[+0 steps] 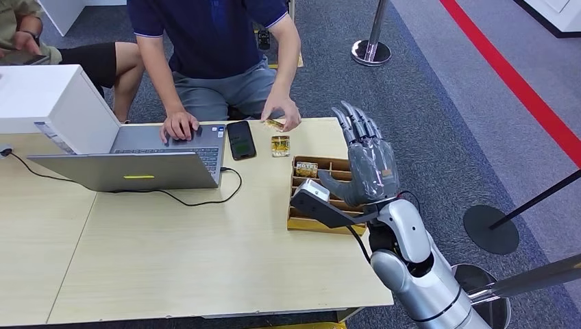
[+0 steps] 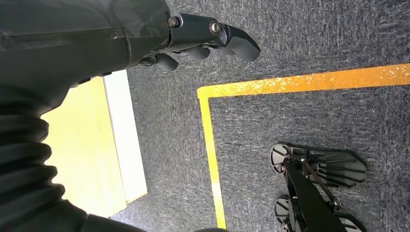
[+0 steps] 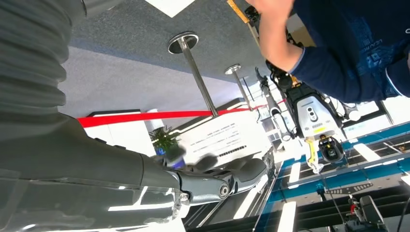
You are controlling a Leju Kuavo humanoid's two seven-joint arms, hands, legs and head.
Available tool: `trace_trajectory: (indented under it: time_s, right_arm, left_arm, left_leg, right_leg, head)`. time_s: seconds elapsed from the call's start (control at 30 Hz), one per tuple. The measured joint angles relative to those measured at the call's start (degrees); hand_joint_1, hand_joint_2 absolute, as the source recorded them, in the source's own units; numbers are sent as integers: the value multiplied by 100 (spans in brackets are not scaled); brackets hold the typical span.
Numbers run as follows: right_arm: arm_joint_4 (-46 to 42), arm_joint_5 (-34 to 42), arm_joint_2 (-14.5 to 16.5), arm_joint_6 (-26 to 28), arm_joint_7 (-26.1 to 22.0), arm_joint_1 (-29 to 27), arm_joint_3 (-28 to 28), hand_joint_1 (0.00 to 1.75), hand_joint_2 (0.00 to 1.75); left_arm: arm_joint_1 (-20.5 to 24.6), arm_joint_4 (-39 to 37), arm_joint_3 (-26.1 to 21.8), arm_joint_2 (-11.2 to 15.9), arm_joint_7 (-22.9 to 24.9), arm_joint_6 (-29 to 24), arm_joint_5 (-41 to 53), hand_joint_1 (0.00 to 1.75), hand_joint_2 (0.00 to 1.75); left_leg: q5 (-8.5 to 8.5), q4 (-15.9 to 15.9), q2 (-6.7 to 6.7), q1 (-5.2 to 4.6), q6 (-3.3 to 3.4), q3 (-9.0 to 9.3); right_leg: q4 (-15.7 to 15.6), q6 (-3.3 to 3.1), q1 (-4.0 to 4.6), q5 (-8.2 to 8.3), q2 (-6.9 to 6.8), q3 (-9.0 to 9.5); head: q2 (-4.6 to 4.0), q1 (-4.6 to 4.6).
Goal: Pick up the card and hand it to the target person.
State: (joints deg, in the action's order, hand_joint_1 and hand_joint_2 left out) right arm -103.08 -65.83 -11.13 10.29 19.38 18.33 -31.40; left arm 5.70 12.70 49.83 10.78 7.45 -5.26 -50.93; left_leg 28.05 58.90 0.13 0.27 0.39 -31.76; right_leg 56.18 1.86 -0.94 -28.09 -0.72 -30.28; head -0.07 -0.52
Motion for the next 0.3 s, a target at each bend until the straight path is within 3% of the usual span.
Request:
trace_trajectory:
  time_s: [0.1,0.17,0.3]
  right_arm:
    - [-2,445,0,253,-131,-62,107,0,175]
    - [-1,1121,0,537,-422,-142,247,0,175]
    - [29,3373,9,1074,-1552,-346,697,0,175]
  left_arm:
    - [0,0,0,0,-3,-19,0,0,0]
    - [0,0,0,0,-11,-25,0,0,0]
    - [-1,0,0,0,-35,-26,1,0,0]
  left_leg:
    - [0,0,0,0,0,-1]
    - [0,0,0,0,0,-1]
    - [1,0,-1,-1,1,-4]
  right_leg:
    - [0,0,0,0,0,-1]
    - [-1,0,0,0,0,-2]
    - [-2,0,-1,0,-4,-4]
  head:
    - [0,0]
    - [0,0]
    - [0,1]
